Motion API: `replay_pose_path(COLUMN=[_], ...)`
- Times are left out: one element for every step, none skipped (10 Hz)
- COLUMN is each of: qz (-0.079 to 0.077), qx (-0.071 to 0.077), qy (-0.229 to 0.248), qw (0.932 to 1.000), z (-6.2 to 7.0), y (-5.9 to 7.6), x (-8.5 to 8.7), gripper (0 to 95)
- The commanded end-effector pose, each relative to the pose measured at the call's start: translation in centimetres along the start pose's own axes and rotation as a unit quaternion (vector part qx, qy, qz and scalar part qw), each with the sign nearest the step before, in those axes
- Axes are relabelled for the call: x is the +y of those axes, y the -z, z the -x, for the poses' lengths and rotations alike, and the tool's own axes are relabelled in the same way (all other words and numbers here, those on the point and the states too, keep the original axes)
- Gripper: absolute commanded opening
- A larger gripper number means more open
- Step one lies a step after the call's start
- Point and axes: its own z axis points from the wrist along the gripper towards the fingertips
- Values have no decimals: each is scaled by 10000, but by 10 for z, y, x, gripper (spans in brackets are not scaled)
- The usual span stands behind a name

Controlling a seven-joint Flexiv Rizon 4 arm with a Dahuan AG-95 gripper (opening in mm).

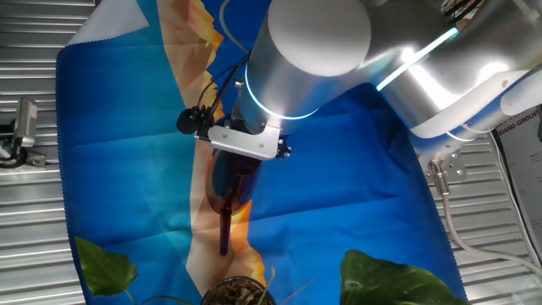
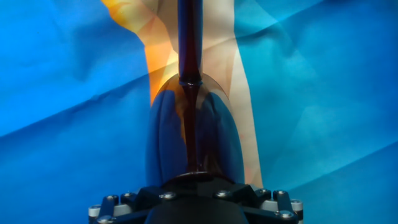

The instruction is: Water the plant

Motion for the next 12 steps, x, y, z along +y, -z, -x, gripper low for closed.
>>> replay_pose_path(qz=[13, 61, 83, 141, 164, 168, 208, 236, 268, 303, 336, 374], qx=[-118, -257, -352, -496, -538, -506, -494, -525, -515, -510, -516, -474], qy=[-96, -137, -170, -227, -262, -278, -286, -290, -284, -272, -290, -241], qw=[9999, 9996, 9992, 9984, 9981, 9982, 9982, 9979, 9979, 9979, 9977, 9979], z=[0, 0, -1, -1, -2, -2, -3, -6, -9, -11, -13, -11], y=[0, 1, 2, 4, 6, 11, 19, 25, 33, 39, 48, 57], x=[0, 1, 1, 1, 1, 1, -1, -2, -4, -5, -6, -8], gripper=[760, 950, 950, 950, 950, 950, 950, 950, 950, 950, 950, 950])
